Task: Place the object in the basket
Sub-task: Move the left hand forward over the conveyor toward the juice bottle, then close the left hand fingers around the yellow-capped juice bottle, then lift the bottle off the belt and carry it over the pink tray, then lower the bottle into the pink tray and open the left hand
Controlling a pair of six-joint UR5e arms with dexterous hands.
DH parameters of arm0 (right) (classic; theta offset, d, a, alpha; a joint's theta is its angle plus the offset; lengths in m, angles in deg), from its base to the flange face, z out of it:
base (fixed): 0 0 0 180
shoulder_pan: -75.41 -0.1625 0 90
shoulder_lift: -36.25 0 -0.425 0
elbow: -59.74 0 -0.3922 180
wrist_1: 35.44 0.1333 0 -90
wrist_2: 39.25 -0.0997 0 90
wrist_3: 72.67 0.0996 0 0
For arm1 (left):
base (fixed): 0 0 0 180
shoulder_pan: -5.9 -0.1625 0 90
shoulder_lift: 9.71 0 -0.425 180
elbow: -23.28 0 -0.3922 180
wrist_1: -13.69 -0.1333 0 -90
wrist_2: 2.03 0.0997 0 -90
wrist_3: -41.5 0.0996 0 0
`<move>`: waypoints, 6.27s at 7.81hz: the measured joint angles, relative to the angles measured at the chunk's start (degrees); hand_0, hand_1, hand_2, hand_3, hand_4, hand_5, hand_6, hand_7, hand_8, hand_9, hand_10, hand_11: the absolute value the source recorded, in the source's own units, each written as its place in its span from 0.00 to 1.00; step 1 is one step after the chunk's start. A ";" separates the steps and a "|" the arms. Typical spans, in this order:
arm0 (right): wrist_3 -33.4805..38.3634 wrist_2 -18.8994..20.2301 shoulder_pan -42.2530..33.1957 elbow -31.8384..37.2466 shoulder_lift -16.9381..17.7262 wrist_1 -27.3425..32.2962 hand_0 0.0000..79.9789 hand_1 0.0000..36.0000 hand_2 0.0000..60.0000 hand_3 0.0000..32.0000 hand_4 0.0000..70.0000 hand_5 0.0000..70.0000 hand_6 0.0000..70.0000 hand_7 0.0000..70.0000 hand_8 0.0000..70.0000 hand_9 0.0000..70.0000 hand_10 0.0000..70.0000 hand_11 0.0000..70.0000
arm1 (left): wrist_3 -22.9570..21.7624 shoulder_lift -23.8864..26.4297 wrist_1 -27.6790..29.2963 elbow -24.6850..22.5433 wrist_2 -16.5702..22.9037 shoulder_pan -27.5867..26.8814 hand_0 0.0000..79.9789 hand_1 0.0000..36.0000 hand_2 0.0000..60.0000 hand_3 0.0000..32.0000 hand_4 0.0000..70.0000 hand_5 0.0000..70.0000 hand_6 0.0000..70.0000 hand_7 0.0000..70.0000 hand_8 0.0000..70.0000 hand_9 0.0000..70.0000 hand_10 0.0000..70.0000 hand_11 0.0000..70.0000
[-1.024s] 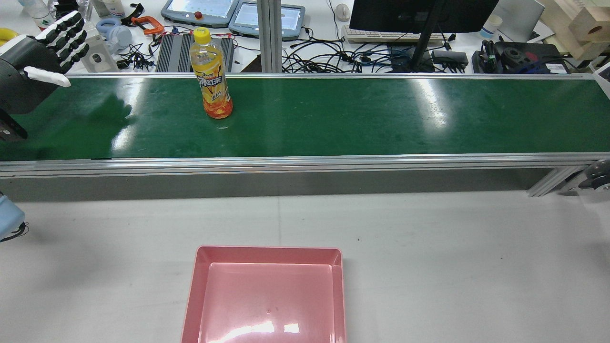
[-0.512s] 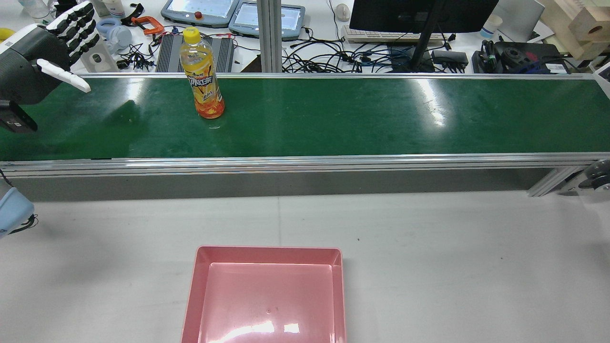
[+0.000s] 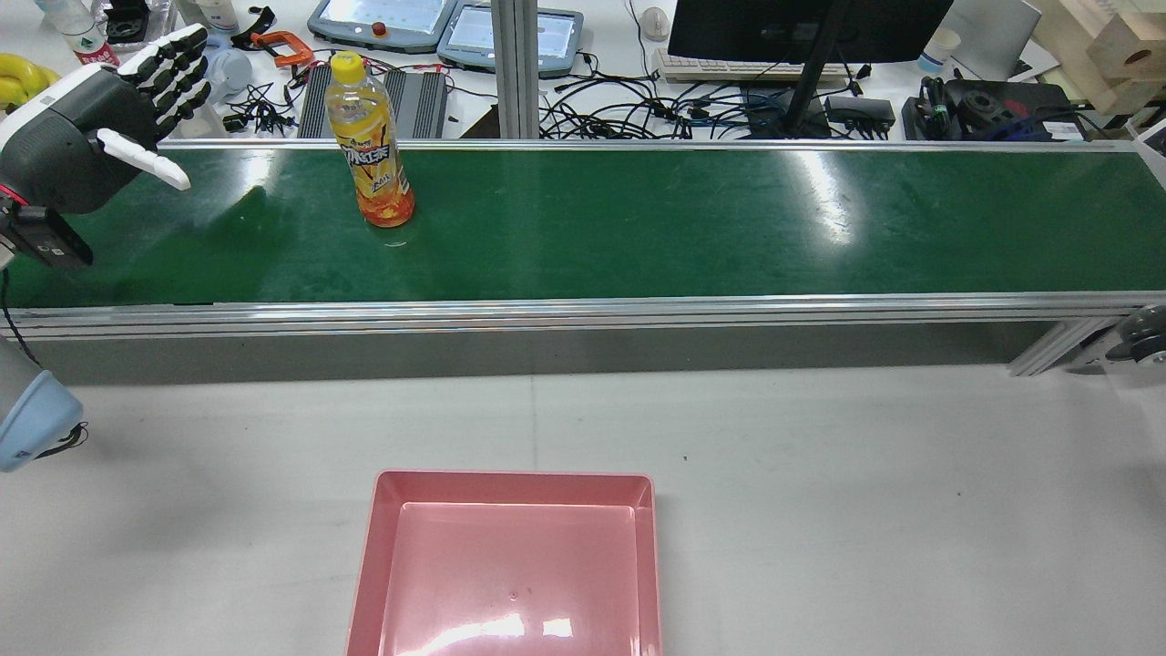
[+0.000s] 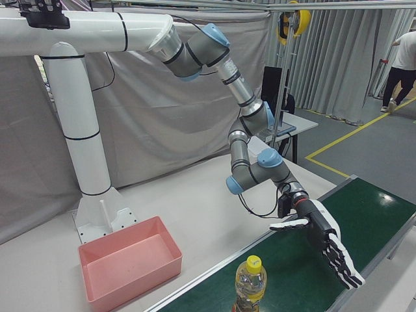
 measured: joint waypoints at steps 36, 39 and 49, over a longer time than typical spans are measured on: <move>0.00 0.00 0.00 -0.02 0.00 0.00 0.00 0.00 0.00 0.00 0.00 0.00 0.00 0.00 0.00 0.00 0.00 0.00 | 6.85 11.94 -18.04 -23.92 7.04 -30.14 1.00 0.35 0.36 0.00 1.00 1.00 1.00 1.00 1.00 1.00 1.00 1.00; 0.00 0.00 0.00 -0.02 0.00 0.00 0.00 0.00 0.00 0.00 0.00 0.00 0.00 0.00 0.00 0.00 0.00 0.00 | 7.08 10.27 -13.56 -23.50 11.64 -31.14 1.00 0.28 0.00 0.00 0.67 0.78 0.36 0.75 0.53 0.78 0.65 0.94; 0.00 -0.02 0.00 0.07 0.00 0.00 0.00 0.00 0.00 0.00 0.00 0.00 0.00 0.00 0.00 0.00 0.00 0.00 | 6.57 3.08 -6.21 -25.29 16.90 -31.03 1.00 0.45 0.00 0.00 0.00 0.00 0.00 0.06 0.00 0.00 0.00 0.04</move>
